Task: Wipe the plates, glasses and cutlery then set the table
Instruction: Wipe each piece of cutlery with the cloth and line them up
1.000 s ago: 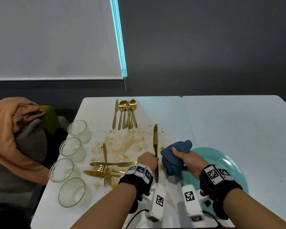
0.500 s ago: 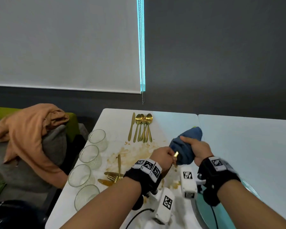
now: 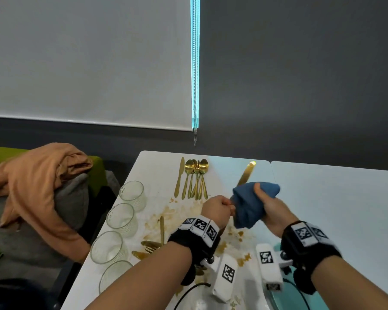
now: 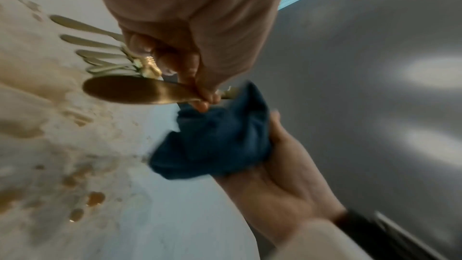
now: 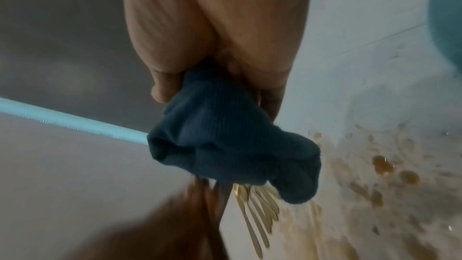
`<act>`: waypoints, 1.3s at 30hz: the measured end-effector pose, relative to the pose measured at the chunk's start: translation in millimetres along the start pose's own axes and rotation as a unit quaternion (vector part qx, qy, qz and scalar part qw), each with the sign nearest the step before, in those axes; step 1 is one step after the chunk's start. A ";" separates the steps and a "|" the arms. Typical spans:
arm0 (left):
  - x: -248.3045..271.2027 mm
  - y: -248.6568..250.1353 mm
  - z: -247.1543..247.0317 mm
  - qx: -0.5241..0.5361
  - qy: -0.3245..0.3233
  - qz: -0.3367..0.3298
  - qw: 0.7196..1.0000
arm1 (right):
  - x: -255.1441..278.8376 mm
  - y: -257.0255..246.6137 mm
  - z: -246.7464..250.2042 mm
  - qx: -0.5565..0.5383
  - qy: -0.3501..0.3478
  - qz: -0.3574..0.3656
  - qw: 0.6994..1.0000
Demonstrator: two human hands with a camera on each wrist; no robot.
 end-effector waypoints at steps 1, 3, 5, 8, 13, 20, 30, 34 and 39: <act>-0.5 8.6 -4.0 -0.026 -0.004 -0.014 1.000 | -1.3 3.2 -9.1 0.023 0.000 0.000 1.000; -1.5 18.2 -9.7 -0.049 -0.002 -0.030 0.998 | -7.2 1.1 -17.5 0.050 0.002 -0.003 0.999; -2.5 19.8 -10.5 -0.041 0.015 -0.035 0.998 | -11.6 -6.8 -15.9 0.089 0.007 0.004 0.996; -5.2 19.3 -13.8 -0.005 0.007 -0.041 0.999 | -16.1 -18.8 -8.1 0.129 0.029 0.026 0.991; -8.1 17.5 -20.7 0.025 -0.081 -0.035 0.996 | -17.9 -38.4 0.8 0.076 0.024 0.057 0.995; -0.9 -5.7 -27.8 0.031 -0.087 -0.008 0.996 | -23.8 -50.2 4.3 -0.043 0.012 0.067 0.997; -8.0 -20.4 -26.7 -0.014 -0.027 -0.012 0.999 | -13.5 -9.4 -31.9 0.210 -0.071 0.054 0.974; -6.2 -26.0 -35.7 -0.010 -0.077 0.015 0.997 | -11.2 -1.3 -25.2 0.260 -0.056 0.047 0.963; -6.2 -51.1 -29.1 -0.096 -0.224 0.120 0.963 | -21.4 8.1 -6.4 0.376 -0.016 0.023 0.926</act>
Point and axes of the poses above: each hand's wrist, its own x-axis away from the middle knuckle, its own z-axis out of the back of the hand, y = z × x, the point moved 8 cm from there along -x, towards the middle knuckle, and after that the axes turned 8 degrees about -z, right-handed, at the moved point
